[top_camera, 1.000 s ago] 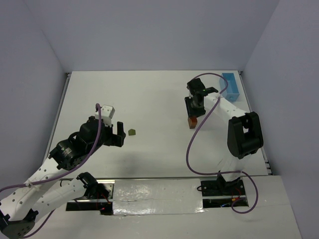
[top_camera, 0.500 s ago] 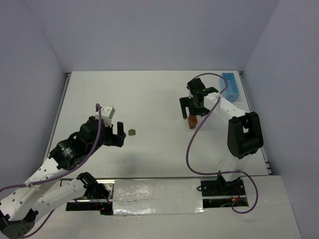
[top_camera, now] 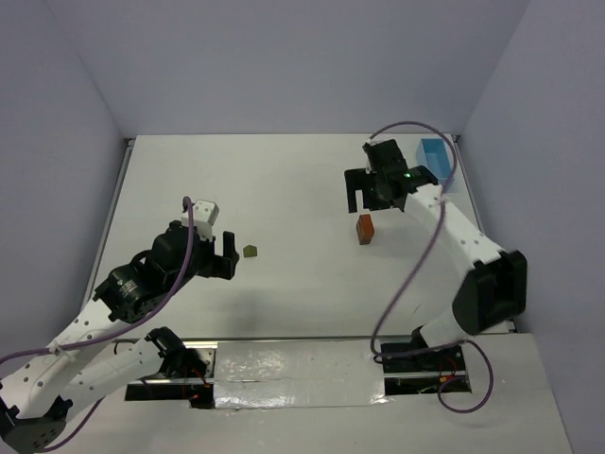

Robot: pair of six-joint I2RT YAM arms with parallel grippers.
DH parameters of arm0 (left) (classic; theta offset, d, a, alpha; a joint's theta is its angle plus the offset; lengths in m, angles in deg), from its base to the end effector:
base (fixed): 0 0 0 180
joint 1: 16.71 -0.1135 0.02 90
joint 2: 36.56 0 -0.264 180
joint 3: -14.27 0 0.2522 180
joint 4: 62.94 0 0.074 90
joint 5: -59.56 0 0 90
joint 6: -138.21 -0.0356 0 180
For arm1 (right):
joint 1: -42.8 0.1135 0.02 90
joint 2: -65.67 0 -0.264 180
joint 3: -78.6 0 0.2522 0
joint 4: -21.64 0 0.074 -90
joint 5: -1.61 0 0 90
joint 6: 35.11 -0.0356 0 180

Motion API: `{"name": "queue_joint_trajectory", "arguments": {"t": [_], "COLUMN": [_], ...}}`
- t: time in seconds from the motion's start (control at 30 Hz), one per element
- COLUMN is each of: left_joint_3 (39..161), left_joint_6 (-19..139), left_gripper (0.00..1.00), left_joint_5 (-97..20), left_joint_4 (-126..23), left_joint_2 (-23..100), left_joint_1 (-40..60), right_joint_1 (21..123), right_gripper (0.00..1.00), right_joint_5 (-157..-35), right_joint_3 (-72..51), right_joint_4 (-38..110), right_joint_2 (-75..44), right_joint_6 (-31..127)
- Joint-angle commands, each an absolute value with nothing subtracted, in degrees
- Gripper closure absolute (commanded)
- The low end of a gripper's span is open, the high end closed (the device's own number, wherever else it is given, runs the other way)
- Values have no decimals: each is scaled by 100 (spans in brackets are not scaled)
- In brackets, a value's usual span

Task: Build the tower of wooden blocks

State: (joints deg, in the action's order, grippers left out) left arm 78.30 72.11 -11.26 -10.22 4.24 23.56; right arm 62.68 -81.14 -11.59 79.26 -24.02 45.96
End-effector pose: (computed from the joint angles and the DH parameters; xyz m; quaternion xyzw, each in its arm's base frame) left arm 0.1186 -0.0852 0.3325 0.0382 0.8550 -0.1420 0.4974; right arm 0.3120 0.1080 0.2879 -0.0735 0.9545 0.0115 0.2887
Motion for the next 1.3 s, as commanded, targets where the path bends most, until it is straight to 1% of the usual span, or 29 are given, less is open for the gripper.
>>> {"name": "queue_joint_trajectory", "arguments": {"t": [0.0, 0.03, 0.07, 0.1, 0.13, 0.17, 0.2, 0.3, 0.43, 0.63, 0.7, 0.73, 0.77, 0.8, 0.83, 0.87, 0.9, 0.93, 0.97, 1.03, 1.07, 1.13, 1.17, 1.2, 1.23, 1.27], "left_joint_3": [7875, 7892, 7936, 7954, 7989, 8085, 8138, 8393, 8595, 8806, 8806, 8824, 8815, 8824, 8850, 8911, 9069, 9148, 9201, 9263, 9237, 9123, 9036, 8809, 8676, 8527], "left_joint_6": [7098, 7115, 7141, 7229, 7282, 7343, 7439, 8245, 8723, 8443, 8573, 8670, 8888, 8995, 9135, 9398, 9522, 9663, 9812, 9744, 9386, 8989, 8570, 8383, 8242, 8023], "left_gripper": [0, 0, 0, 0, 1, 1, 1, 1, 0, 1, 1, 1, 1, 0, 1, 1, 1, 1, 1, 0, 0, 0, 1, 1, 0, 1], "left_joint_5": [-1137, -1111, -1006, -988, -979, -979, -987, -577, -478, -1030, -1259, -1408, -1340, -1174, -685, -410, -146, 126, 651, 1067, 1295, 1438, 1491, 1543, 1561, 1561], "left_joint_4": [-1200, -1191, -1157, -1156, -1165, -1156, -1156, -1007, -1155, -1815, -1868, -1825, -1781, -1580, -1387, -1141, -869, -292, -43, 301, 277, 180, -29, -170, -294, -582], "left_joint_2": [518, 562, 650, 694, 747, 878, 966, 1519, 2415, 3277, 3366, 3366, 3306, 3140, 3042, 2946, 2736, 2612, 2463, 1938, 1725, 1136, 943, 540, 354, 152], "left_joint_1": [2372, 2372, 2372, 2372, 2363, 2363, 2354, 2345, 2302, 1855, 1635, 1468, 1432, 1405, 1387, 1344, 1239, 1186, 1133, 1062, 1053, 1044, 1036, 1036, 1027, 1027], "right_joint_1": [6688, 6715, 6706, 6715, 6715, 6715, 6732, 6881, 7031, 7066, 7084, 7284, 7478, 7715, 8004, 8520, 8691, 8806, 8911, 8982, 9017, 9140, 9193, 9263, 9290, 9316], "right_gripper": [0, 0, 0, 0, 0, 0, 0, 0, 0, 0, 0, 0, 0, 0, 0, 0, 0, 0, 0, 0, 0, 0, 0, 0, 0, 0], "right_joint_5": [-8406, -8782, -9909, -10451, -10900, -11357, -11466, -11388, -11256, -11001, -10914, -10800, -10694, -10311, -10011, -9712, -9474, -9298, -9305, -9375, -9410, -9454, -9341, -9270, -9191, -9147], "right_joint_3": [-1129, -971, -561, -313, -84, 292, 427, 647, 1033, 1323, 1447, 1552, 1579, 1553, 1492, 1413, 1247, 1158, 1079, 859, 824, 526, 324, -234, -536, -809], "right_joint_4": [7471, 7225, 6622, 6294, 5682, 5458, 5326, 5307, 5228, 5561, 5553, 5483, 5439, 5360, 5359, 5359, 5342, 5307, 5237, 4869, 4676, 4305, 4331, 4583, 4708, 4822], "right_joint_2": [-777, -511, -273, 121, 272, 378, 466, 616, 1055, 1504, 1566, 1557, 1461, 1382, 1260, 1110, 726, 522, 329, -225, -418, -1191, -1524, -1876, -2567, -2878], "right_joint_6": [4320, 4259, 4067, 3969, 3855, 3697, 3435, 3257, 3177, 3388, 3388, 3440, 3493, 3589, 3869, 4028, 4169, 4292, 4459, 4661, 4784, 5346, 5522, 5933, 6094, 6226]}}
